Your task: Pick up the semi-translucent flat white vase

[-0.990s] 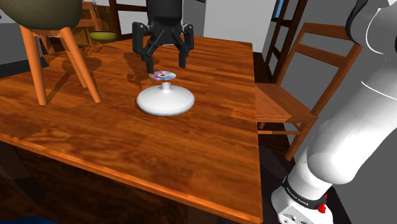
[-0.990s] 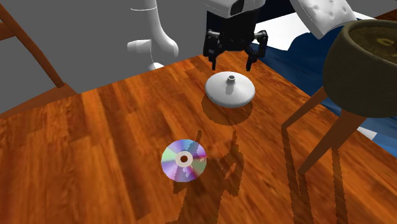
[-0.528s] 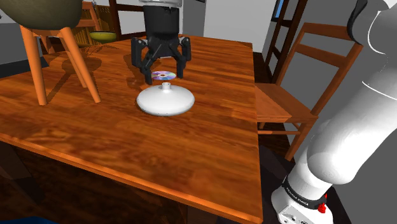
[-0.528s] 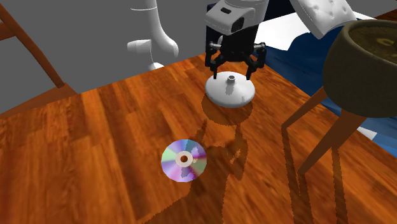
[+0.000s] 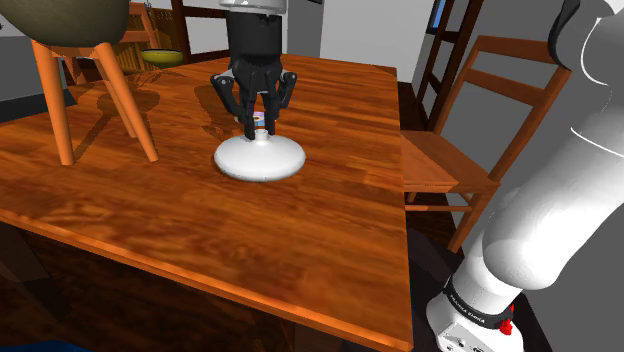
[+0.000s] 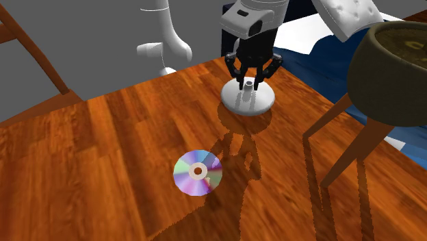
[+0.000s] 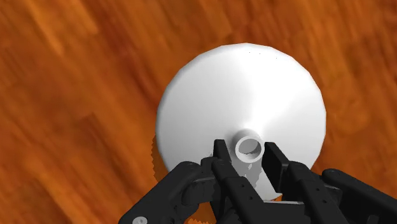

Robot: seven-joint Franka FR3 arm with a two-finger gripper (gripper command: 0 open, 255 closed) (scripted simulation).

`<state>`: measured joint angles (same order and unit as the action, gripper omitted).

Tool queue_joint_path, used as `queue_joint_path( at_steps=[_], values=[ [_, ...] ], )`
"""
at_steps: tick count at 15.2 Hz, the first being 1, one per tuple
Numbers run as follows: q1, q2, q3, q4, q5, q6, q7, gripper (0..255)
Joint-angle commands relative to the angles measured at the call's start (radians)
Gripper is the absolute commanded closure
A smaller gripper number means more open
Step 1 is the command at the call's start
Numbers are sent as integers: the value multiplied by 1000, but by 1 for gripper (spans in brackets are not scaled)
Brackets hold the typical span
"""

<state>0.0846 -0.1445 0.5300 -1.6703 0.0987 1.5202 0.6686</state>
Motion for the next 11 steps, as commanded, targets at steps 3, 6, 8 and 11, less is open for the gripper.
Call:
queue_joint_path(
  at_steps=[3,6,8,11],
  values=[
    [0,4,0,-1,-1,0,0,255],
    [-1,19,3,55,-9,-43,7,255],
    [0,31,5,95,-14,-72,13,255],
    [1,51,9,157,-23,-116,22,255]
  ],
)
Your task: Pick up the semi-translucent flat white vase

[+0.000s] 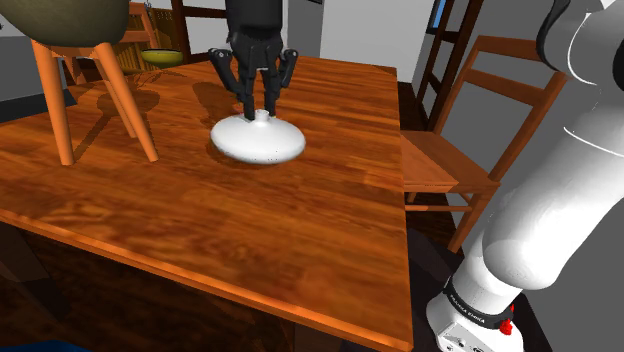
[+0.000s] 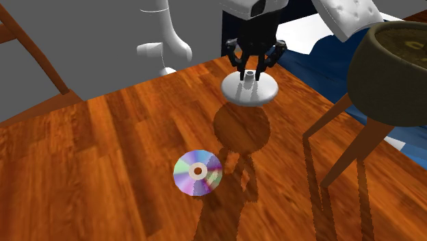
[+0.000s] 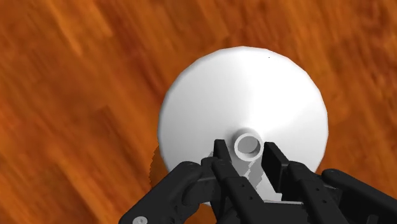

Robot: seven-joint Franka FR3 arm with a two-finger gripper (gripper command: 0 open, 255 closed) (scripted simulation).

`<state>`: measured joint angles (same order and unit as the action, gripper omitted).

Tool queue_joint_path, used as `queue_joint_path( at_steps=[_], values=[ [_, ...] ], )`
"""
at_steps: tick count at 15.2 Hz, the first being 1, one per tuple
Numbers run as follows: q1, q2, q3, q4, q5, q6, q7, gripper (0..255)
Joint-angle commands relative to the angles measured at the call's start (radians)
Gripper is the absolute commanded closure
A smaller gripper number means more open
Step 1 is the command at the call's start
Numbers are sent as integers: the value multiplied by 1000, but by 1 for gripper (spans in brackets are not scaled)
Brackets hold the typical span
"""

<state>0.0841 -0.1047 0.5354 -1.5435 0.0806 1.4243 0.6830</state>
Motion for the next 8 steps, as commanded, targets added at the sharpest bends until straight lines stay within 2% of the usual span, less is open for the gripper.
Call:
queue_joint_path(
  at_steps=[1,8],
  values=[
    [3,19,6,52,-9,-35,11,255],
    [12,77,20,201,-37,-133,36,255]
  ],
)
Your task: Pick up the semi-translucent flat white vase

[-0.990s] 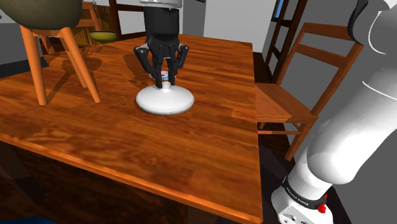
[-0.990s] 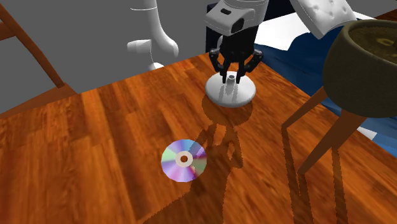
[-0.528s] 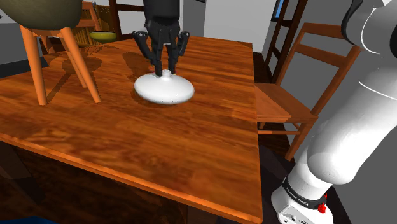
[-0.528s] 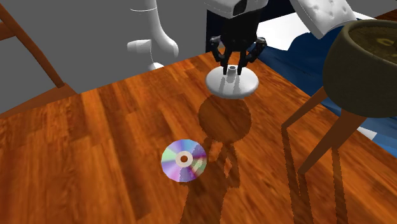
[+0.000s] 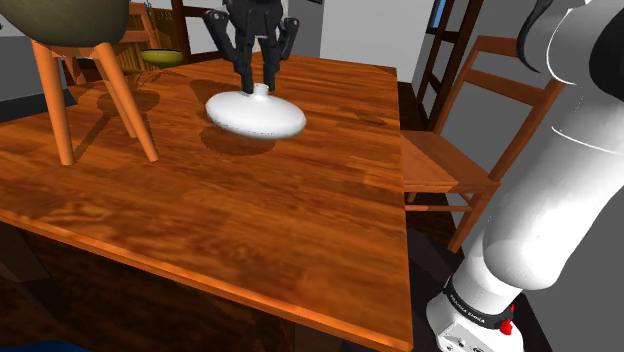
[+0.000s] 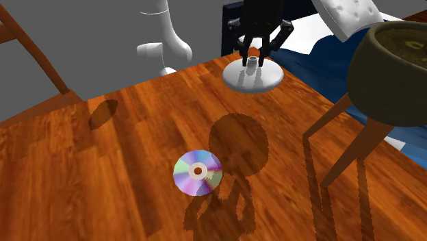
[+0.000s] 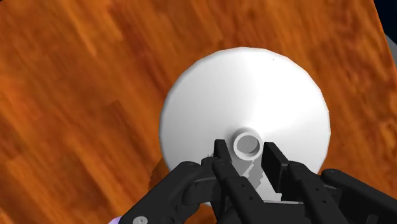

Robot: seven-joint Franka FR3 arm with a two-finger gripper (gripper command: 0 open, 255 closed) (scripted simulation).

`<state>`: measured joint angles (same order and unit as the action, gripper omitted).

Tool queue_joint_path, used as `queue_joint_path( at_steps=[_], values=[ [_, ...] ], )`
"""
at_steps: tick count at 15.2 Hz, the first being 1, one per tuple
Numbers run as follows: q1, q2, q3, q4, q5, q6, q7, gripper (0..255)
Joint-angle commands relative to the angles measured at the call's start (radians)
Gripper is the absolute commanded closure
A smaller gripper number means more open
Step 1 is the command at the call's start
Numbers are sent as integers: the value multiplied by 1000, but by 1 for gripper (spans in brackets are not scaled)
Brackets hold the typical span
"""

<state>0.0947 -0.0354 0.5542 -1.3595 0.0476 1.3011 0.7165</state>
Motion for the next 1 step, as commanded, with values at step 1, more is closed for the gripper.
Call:
queue_joint_path(
  at_steps=[1],
  values=[
    [1,8,2,16,-4,-10,3,255]
  ],
)
